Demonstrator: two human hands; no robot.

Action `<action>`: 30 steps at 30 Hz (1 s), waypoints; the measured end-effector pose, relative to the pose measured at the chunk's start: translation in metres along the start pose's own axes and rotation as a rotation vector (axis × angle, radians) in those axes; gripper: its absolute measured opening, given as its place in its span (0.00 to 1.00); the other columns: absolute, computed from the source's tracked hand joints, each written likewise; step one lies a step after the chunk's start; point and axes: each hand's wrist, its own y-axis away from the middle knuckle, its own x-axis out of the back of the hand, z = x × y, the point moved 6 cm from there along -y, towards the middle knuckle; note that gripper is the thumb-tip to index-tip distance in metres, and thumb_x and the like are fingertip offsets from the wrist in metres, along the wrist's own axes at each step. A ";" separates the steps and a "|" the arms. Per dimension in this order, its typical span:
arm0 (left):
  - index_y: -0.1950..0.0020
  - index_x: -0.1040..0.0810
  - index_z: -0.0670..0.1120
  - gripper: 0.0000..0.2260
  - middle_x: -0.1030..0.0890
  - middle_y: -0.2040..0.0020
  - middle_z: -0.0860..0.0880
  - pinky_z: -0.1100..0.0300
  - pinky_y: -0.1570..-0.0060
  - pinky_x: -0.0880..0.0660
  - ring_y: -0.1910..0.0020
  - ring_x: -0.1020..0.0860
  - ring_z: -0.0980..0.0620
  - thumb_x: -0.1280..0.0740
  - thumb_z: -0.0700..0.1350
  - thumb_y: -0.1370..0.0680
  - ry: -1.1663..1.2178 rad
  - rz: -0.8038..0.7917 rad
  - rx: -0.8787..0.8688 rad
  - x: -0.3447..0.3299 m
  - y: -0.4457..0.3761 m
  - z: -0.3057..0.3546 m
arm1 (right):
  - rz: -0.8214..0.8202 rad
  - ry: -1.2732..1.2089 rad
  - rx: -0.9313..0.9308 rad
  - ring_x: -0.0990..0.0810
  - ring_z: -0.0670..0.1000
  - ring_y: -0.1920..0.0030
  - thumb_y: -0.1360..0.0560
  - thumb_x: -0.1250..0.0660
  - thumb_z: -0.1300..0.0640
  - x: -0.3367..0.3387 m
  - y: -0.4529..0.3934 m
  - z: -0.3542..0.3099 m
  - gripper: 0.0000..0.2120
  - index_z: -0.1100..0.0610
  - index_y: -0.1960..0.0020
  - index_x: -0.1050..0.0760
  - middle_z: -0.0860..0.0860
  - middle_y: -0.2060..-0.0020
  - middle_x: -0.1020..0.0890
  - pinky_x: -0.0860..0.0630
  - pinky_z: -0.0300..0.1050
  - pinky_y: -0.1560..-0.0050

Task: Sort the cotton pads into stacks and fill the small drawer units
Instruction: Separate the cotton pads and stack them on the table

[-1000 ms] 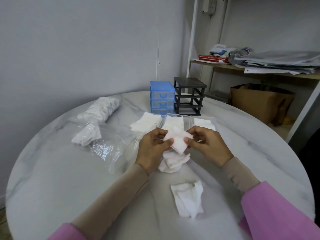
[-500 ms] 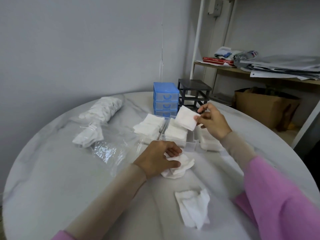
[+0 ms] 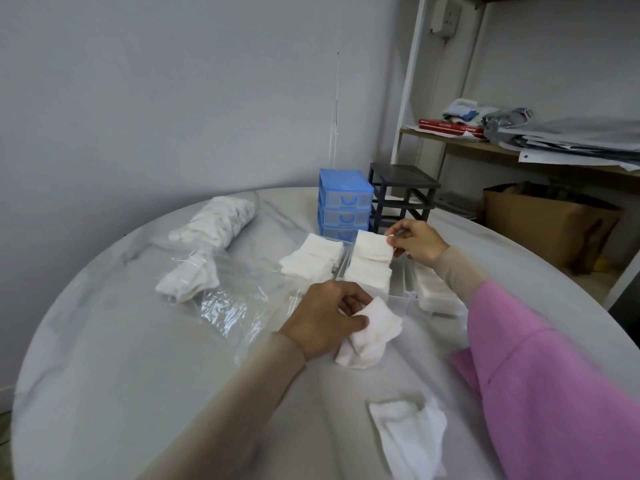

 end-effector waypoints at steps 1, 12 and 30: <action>0.52 0.19 0.44 0.07 0.24 0.64 0.56 0.76 0.61 0.33 0.64 0.27 0.61 0.30 0.35 0.28 0.005 0.002 -0.005 0.001 0.000 0.001 | -0.006 0.005 0.003 0.28 0.48 0.68 0.23 0.38 0.68 0.000 -0.001 0.000 0.10 0.57 0.61 0.30 0.52 0.66 0.27 0.36 0.26 0.79; 0.58 0.26 0.49 0.06 0.24 0.61 0.54 0.76 0.61 0.34 0.57 0.26 0.55 0.34 0.38 0.24 0.024 0.017 0.030 0.000 0.000 -0.002 | 0.105 0.243 0.058 0.25 0.52 0.57 0.24 0.36 0.65 -0.008 -0.006 0.006 0.02 0.60 0.54 0.25 0.57 0.54 0.20 0.25 0.48 0.47; 0.57 0.25 0.48 0.06 0.22 0.58 0.52 0.76 0.62 0.34 0.58 0.26 0.55 0.34 0.38 0.24 0.025 0.044 0.034 0.002 0.000 -0.002 | -0.034 0.540 0.318 0.26 0.48 0.52 0.26 0.32 0.60 -0.037 0.010 -0.016 0.08 0.57 0.47 0.22 0.53 0.48 0.21 0.30 0.39 0.50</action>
